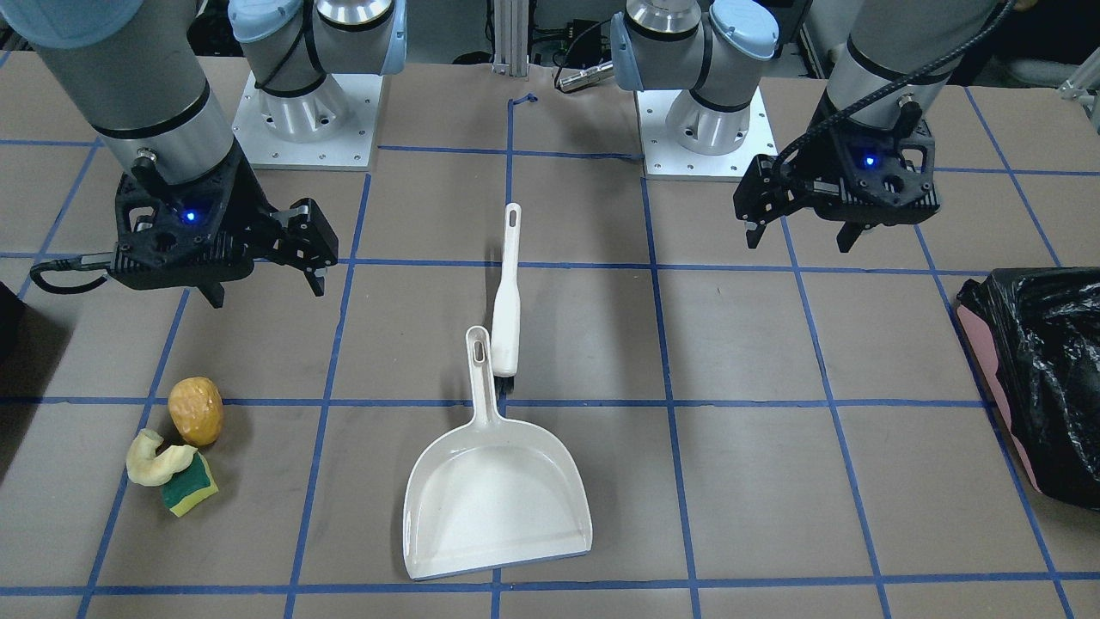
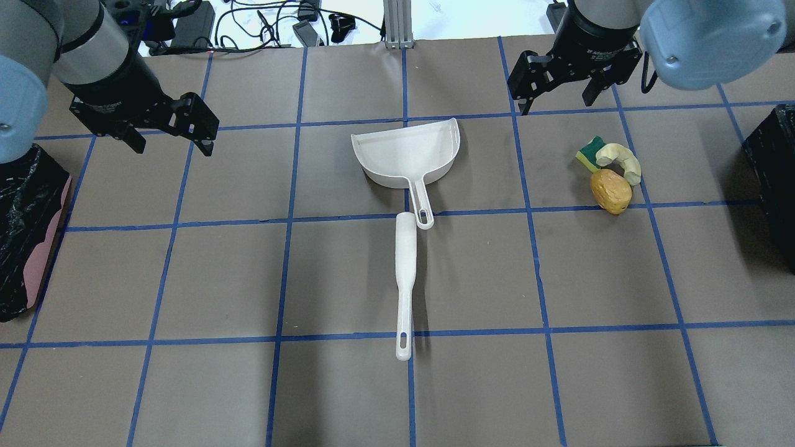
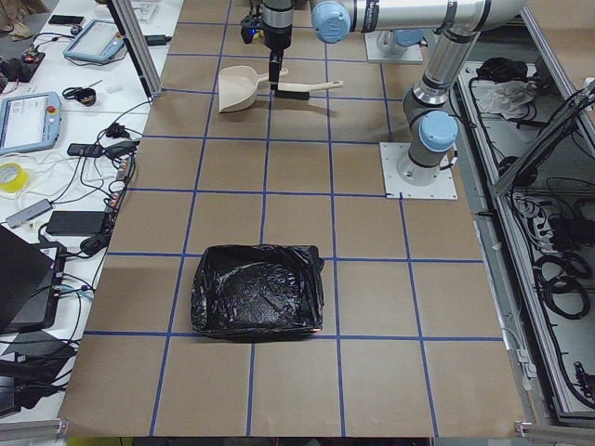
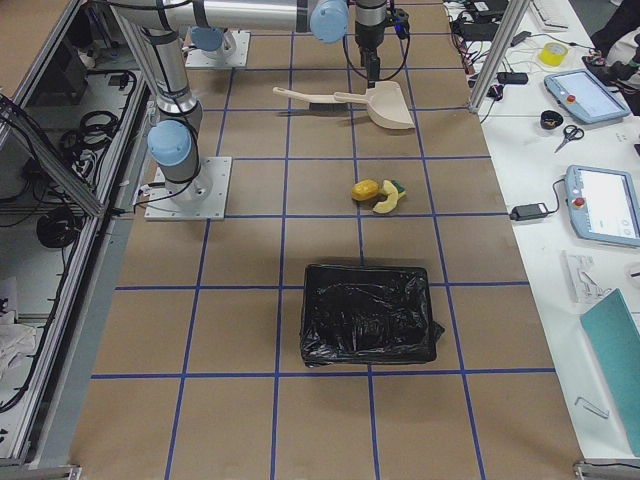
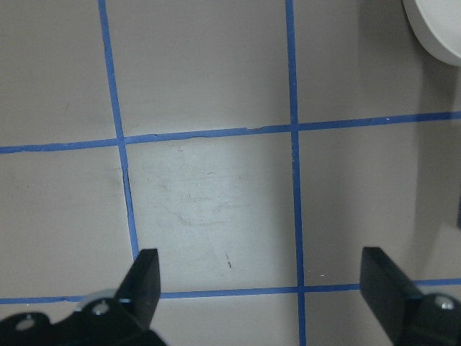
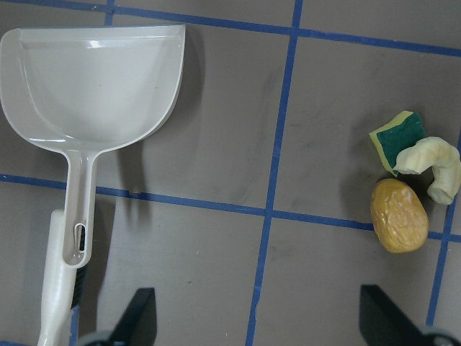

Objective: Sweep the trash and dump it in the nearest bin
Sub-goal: 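Reach the right gripper down to the white dustpan handle, then grasp the dustpan handle with the right gripper while the left gripper reaches for the brush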

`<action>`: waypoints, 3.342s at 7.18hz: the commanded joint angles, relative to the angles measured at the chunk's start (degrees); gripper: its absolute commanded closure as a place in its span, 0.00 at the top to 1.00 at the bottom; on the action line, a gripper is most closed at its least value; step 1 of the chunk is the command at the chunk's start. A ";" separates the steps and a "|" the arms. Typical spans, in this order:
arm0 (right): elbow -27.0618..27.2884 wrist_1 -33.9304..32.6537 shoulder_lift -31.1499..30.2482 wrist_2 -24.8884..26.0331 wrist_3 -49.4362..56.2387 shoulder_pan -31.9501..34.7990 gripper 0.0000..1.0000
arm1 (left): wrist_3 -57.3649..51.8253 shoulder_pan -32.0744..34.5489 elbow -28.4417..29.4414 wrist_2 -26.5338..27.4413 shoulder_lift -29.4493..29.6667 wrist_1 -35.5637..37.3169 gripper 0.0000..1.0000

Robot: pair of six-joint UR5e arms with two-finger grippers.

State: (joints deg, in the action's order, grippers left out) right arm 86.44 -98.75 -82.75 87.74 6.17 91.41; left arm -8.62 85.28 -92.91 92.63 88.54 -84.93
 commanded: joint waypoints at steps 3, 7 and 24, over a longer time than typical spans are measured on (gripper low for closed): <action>-1.18 -0.66 1.54 -0.82 0.07 0.00 1.00 | -0.08 0.15 -0.16 0.01 -0.56 -1.12 1.00; -0.22 -0.57 1.36 -1.17 0.07 0.43 1.00 | 0.09 -0.11 -0.16 0.19 -0.56 -1.03 1.00; 9.80 -25.18 19.11 -0.91 -5.73 16.61 0.83 | 12.04 18.23 -13.25 -5.70 -0.83 3.34 1.00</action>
State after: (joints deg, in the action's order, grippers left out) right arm 96.24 -123.84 -63.82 86.80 0.28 107.97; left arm 1.48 100.59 -105.34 87.80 87.29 -83.22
